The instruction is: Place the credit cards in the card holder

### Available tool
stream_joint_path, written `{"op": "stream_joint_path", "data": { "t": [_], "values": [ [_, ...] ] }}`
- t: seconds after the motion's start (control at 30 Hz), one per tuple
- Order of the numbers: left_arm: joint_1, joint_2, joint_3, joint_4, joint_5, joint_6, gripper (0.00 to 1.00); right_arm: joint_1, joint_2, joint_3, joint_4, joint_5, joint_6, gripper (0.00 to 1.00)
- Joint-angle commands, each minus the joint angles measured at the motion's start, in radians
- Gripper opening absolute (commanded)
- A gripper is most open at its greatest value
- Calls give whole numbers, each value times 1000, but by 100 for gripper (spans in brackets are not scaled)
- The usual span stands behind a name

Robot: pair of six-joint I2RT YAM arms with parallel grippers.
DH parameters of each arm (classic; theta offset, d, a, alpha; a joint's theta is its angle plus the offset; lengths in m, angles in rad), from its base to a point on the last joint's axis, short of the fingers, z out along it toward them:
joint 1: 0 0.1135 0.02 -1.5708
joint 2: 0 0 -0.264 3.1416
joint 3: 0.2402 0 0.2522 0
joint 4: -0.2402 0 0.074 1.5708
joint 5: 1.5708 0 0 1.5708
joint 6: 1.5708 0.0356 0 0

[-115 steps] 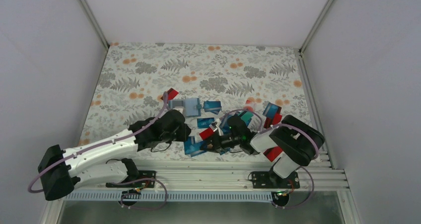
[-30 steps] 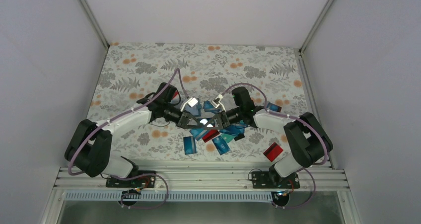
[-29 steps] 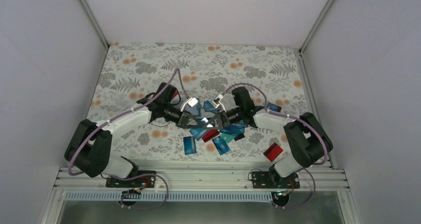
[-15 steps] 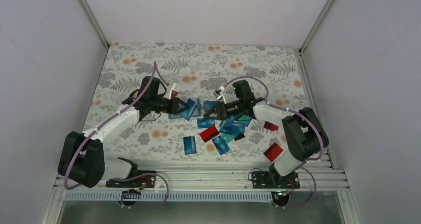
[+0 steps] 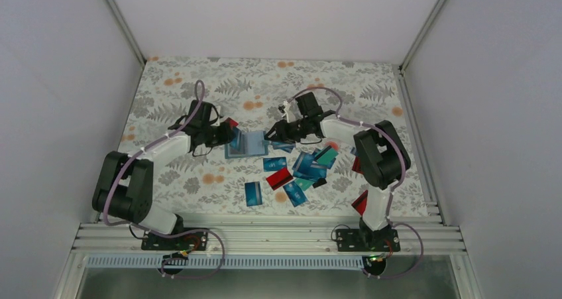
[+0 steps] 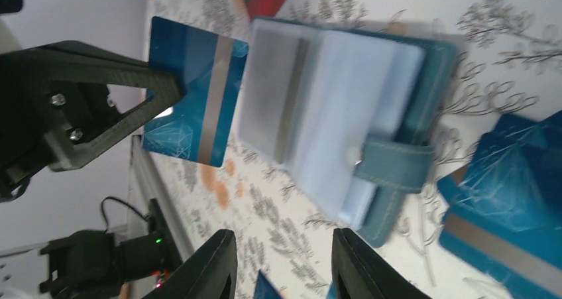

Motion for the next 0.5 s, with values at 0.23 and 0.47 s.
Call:
{"op": "stream_joint_path", "data": {
  "t": [0.23, 0.47],
  "values": [
    [12, 134, 26, 144, 57, -57, 2, 21, 150, 118, -78, 132, -23, 32],
    [13, 178, 26, 161, 87, -47, 2, 19, 195, 121, -80, 145, -31, 31]
  ]
}}
